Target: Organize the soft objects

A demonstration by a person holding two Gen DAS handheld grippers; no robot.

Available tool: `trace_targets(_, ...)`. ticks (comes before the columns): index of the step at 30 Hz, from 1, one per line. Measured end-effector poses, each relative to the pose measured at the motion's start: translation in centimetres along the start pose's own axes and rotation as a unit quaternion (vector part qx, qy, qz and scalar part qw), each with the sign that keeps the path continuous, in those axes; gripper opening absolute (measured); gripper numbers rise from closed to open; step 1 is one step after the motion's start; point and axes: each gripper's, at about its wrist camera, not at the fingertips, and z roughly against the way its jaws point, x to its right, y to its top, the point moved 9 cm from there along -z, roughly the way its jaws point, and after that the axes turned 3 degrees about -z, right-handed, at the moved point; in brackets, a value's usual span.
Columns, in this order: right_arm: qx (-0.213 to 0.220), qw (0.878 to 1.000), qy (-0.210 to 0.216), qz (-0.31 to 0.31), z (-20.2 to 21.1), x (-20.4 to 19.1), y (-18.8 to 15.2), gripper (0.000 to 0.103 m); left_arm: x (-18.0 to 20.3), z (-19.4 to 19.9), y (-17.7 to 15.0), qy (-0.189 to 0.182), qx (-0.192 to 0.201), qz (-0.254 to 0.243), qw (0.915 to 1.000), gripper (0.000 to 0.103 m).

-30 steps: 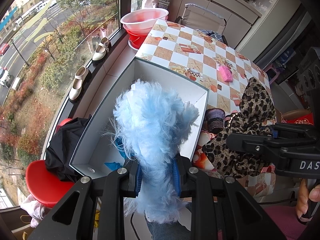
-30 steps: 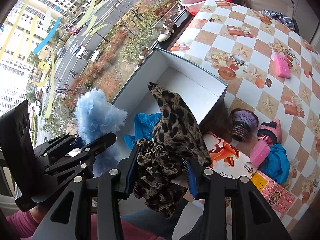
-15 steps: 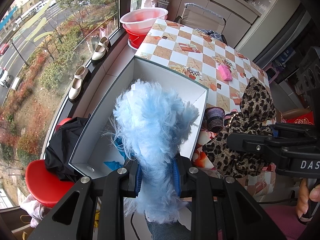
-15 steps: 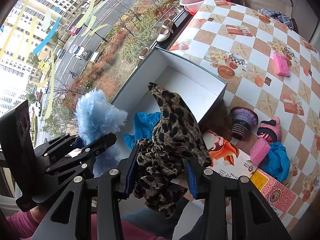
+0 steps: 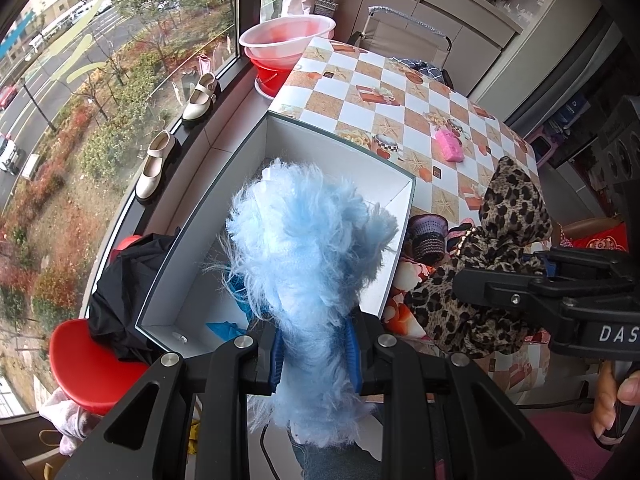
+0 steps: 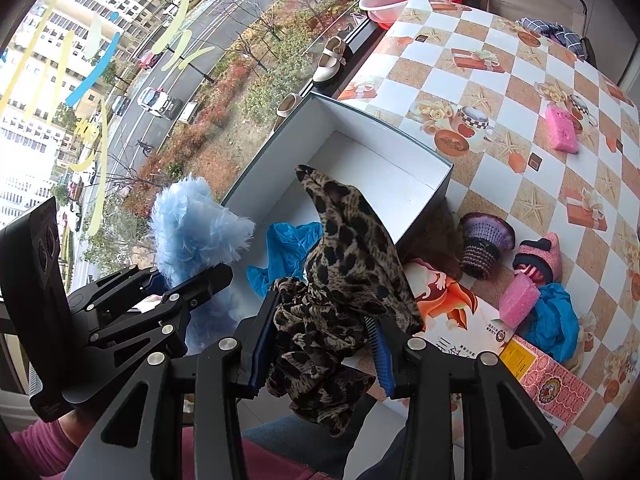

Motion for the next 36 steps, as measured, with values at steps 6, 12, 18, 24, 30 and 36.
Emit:
trace_targets(6, 0.008, 1.0, 0.006, -0.003, 0.4, 0.2, 0.1, 0.043, 0.1, -0.5, -0.1, 0.007, -0.012, -0.005, 0.9999, 0.027)
trace_targets(12, 0.008, 1.0, 0.009, -0.015, 0.4, 0.9, -0.3, 0.043, 1.4, -0.8, 0.1, 0.005, -0.014, -0.024, 0.9996, 0.027)
trace_targets(18, 0.016, 1.0, 0.001, -0.017, 1.1, 1.3, -0.4, 0.043, 1.5, -0.5, 0.1, -0.003, -0.008, -0.021, 0.9998, 0.027)
trace_targets(24, 0.016, 1.0, -0.001, -0.019, 1.1, 1.2, -0.7, 0.043, 1.5, -0.2, 0.0, -0.005, -0.005, -0.019, 0.9998, 0.027)
trace_targets(30, 0.018, 1.0, -0.001, -0.018, 1.1, 1.2, -0.8, 0.043, 1.2, 0.2, -0.2, -0.005, -0.002, -0.018, 0.9998, 0.027)
trace_targets(36, 0.016, 1.0, -0.005, -0.018, 1.0, 0.9, -0.8, 0.043, 1.0, 0.3, -0.4, -0.007, 0.0, -0.017, 0.9998, 0.027)
